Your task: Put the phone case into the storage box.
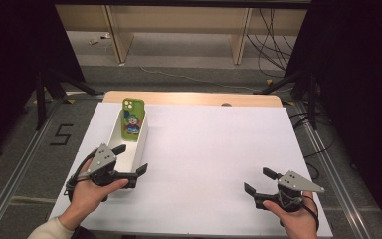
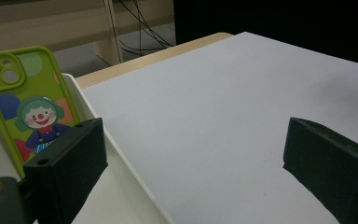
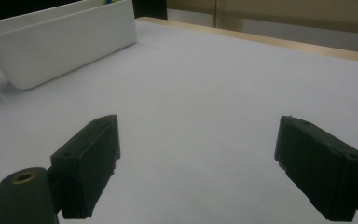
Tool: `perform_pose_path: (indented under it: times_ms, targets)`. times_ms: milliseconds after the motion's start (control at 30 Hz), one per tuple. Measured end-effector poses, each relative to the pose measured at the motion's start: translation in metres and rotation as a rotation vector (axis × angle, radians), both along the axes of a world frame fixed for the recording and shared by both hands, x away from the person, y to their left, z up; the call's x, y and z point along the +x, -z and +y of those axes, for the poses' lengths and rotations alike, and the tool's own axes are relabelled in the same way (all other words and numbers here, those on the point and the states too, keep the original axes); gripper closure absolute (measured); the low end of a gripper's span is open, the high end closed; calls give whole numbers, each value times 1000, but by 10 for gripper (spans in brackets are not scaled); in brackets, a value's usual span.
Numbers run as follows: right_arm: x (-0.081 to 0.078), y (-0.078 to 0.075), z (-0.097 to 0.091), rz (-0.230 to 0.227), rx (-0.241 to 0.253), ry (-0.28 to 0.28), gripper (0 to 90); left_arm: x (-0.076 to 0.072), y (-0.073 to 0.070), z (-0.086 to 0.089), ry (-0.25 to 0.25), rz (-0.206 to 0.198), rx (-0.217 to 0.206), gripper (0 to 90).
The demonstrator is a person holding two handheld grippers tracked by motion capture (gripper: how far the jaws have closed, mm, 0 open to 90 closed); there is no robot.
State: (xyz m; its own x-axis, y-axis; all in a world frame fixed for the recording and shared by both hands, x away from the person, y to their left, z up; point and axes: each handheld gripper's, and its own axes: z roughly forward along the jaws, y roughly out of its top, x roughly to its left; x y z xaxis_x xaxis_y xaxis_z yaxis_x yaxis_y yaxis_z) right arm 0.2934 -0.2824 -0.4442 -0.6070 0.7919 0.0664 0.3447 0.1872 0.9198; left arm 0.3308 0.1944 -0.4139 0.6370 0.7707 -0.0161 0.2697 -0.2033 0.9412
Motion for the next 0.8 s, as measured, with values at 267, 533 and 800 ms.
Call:
perform_pose_path:
  times_ms: [267,533,800]
  targets:
    - [0,0,0,0,1,0,152,-2,1,0,2,-3,3,57]
    - [0,0,0,0,0,-1,152,-4,1,1,5,-5,10,57]
    - [0,0,0,2,-5,-1,152,-6,2,1,6,-3,13,57]
